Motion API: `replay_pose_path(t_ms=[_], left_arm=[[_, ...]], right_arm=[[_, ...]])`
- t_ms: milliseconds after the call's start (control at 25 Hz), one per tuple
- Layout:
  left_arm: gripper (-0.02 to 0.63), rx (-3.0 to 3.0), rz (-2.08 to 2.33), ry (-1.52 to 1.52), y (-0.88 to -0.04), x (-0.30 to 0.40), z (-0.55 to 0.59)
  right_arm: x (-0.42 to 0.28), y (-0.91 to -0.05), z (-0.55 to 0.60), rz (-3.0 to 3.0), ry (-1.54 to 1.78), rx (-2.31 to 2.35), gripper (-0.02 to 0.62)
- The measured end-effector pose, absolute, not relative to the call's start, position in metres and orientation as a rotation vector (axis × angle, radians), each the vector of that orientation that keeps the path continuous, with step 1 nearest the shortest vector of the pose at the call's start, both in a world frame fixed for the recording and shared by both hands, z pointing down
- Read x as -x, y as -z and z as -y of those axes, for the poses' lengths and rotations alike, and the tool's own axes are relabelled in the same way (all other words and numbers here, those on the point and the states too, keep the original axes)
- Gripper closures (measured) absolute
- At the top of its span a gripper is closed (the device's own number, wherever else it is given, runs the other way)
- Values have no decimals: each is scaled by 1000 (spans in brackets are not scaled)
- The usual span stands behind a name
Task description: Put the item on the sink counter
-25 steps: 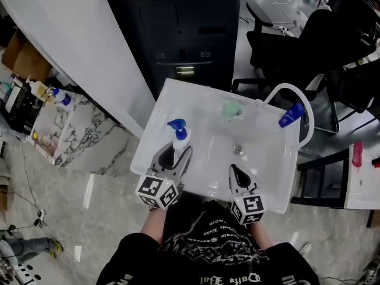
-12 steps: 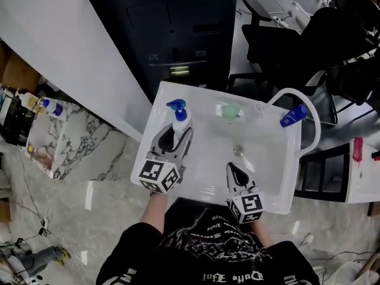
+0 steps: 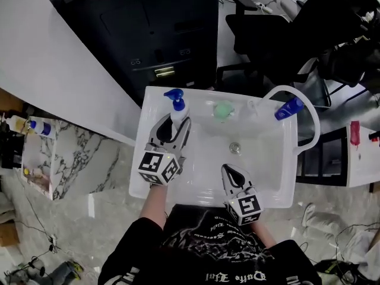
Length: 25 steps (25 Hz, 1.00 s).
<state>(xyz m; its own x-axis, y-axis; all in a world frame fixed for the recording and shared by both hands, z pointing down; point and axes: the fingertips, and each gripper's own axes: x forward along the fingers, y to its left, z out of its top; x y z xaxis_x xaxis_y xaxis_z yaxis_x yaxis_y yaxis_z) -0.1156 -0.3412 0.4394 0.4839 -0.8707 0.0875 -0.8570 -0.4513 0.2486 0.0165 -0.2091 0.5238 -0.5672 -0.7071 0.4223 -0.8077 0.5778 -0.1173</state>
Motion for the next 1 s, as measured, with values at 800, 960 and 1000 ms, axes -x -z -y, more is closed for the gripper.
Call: replay_pose_path(t_ms=[800, 960, 1000], left_arm=[[426, -2497, 1375, 22, -507, 103, 440], [426, -2513, 1354, -3, -521, 98, 450], [426, -2517, 1350, -3, -524, 97, 452]], right_arm=[[-31, -554, 212, 2278, -521, -1377, 597], [-35, -555, 214, 2242, -527, -1412, 597], [-36, -556, 213, 2232, -530, -1420, 597]])
